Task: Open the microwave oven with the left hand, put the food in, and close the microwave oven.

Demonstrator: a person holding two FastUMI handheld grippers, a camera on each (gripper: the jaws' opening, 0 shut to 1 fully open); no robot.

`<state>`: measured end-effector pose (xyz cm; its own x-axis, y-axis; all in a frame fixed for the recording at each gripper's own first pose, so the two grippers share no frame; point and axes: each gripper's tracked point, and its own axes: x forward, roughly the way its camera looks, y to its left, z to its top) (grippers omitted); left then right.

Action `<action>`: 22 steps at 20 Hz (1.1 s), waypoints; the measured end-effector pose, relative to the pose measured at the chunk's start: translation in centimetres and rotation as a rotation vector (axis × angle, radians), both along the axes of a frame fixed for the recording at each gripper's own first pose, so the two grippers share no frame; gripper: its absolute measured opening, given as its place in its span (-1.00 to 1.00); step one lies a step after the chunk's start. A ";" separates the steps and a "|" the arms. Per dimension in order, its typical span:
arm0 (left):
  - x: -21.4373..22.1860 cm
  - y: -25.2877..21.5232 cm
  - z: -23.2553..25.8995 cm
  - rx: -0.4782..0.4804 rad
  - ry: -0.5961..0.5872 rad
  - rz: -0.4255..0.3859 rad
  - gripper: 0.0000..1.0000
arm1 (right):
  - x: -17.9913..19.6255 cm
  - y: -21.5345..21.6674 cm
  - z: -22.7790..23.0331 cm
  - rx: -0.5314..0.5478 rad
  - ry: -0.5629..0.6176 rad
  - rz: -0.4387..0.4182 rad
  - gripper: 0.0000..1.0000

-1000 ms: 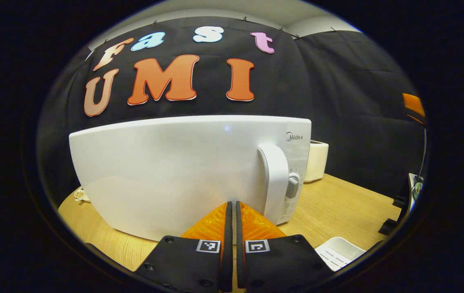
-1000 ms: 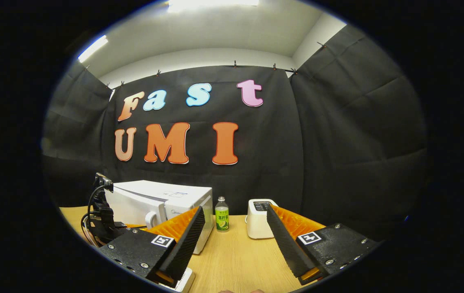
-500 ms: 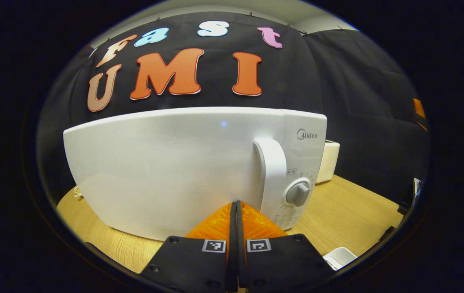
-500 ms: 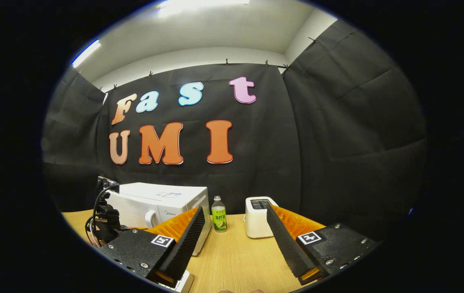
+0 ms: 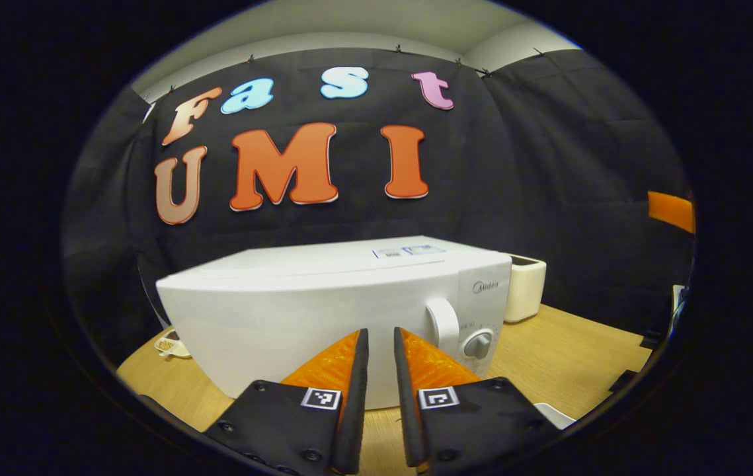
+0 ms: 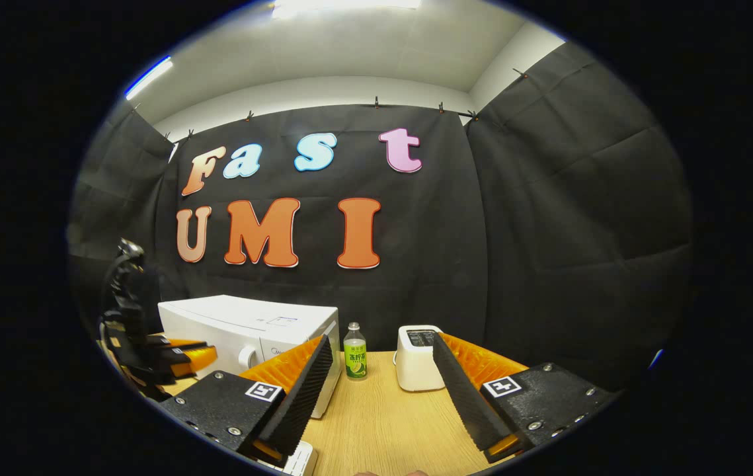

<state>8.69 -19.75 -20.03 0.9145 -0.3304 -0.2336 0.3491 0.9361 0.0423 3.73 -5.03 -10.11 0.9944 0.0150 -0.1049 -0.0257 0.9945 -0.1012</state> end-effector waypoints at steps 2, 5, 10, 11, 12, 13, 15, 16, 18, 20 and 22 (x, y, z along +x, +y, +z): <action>-0.9 1.8 4.4 -0.031 -0.044 0.017 -0.30 | -0.4 0.6 0.8 0.006 -0.006 0.003 0.89; -2.5 5.8 9.6 -0.017 -0.088 0.075 0.10 | -0.8 1.4 2.3 -0.004 -0.027 0.024 0.89; -5.3 11.7 15.9 -0.013 -0.161 0.164 0.67 | -1.1 2.7 5.0 -0.044 -0.067 0.049 0.89; -5.5 12.8 16.8 -0.016 -0.167 0.187 0.80 | -1.1 3.1 5.5 -0.042 -0.068 0.054 0.89; -6.0 13.8 17.6 -0.020 -0.175 0.209 0.93 | -1.0 3.6 5.9 -0.037 -0.069 0.064 0.89; -6.3 15.0 18.5 -0.024 -0.188 0.230 1.00 | -1.0 4.2 6.2 -0.033 -0.070 0.077 0.89; -6.9 17.4 19.8 -0.027 -0.202 0.282 0.97 | -1.0 5.2 7.1 -0.029 -0.083 0.105 0.89; -7.2 18.4 20.3 -0.027 -0.207 0.305 0.87 | -1.0 5.6 7.5 -0.025 -0.089 0.114 0.89; -7.4 20.1 21.3 -0.018 -0.222 0.346 1.00 | -0.7 6.0 7.8 -0.019 -0.091 0.125 0.89; -7.6 21.4 22.1 -0.003 -0.237 0.380 0.98 | -0.6 6.5 7.7 -0.015 -0.084 0.138 0.89; -7.7 22.1 22.1 0.012 -0.242 0.401 0.98 | -0.5 6.7 7.8 -0.014 -0.079 0.146 0.89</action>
